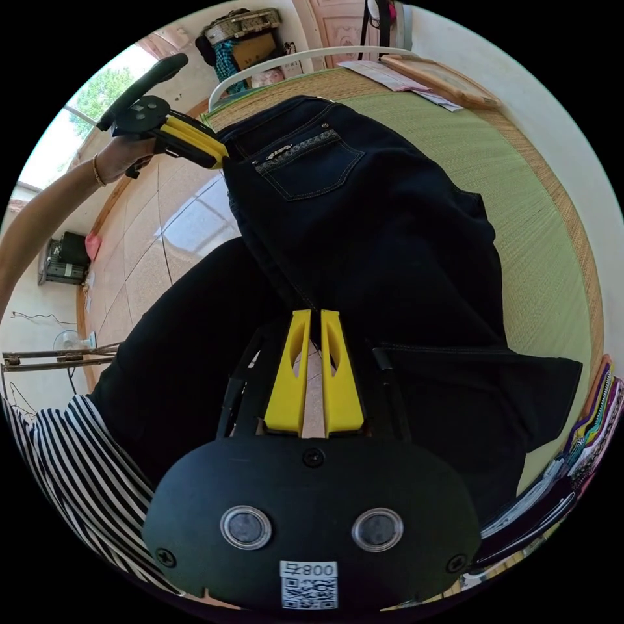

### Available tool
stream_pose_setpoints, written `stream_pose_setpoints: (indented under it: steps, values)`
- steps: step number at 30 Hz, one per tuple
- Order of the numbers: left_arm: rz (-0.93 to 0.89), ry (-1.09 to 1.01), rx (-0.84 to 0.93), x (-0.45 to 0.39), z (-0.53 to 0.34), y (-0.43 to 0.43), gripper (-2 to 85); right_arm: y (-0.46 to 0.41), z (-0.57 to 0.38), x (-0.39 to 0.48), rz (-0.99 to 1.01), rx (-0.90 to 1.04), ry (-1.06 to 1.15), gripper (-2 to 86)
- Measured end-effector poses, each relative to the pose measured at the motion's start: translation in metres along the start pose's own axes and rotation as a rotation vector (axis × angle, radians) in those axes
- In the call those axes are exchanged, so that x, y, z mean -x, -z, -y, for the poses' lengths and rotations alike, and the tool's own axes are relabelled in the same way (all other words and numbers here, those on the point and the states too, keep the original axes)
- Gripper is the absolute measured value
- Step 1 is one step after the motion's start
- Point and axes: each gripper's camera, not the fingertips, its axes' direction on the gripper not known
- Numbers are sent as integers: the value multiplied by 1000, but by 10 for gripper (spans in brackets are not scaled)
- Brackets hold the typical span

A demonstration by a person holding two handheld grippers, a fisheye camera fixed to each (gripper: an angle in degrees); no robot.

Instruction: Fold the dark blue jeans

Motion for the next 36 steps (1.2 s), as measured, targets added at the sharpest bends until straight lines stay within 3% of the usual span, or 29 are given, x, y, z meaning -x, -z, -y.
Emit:
stream_pose_setpoints:
  steps: [13,15,20,26,32,36]
  values:
    - [-133,99,-85,33,-20,-42,48,-14,-22,-23,51,10,-34,38]
    - [-135,118,-135,32,-27,-43,48,-14,-26,-27,54,3,-40,39]
    - [-335,144,-340,11,-16,-59,41,-11,-42,-44,80,-29,-74,43]
    - [-279,143,-194,-23,37,-110,12,1,-62,-75,186,-67,-169,55]
    - [-297,161,-184,-23,55,-129,2,37,-98,-108,294,-178,-237,27]
    - [-292,147,-164,-27,70,-135,1,58,-132,-148,251,-236,-335,8]
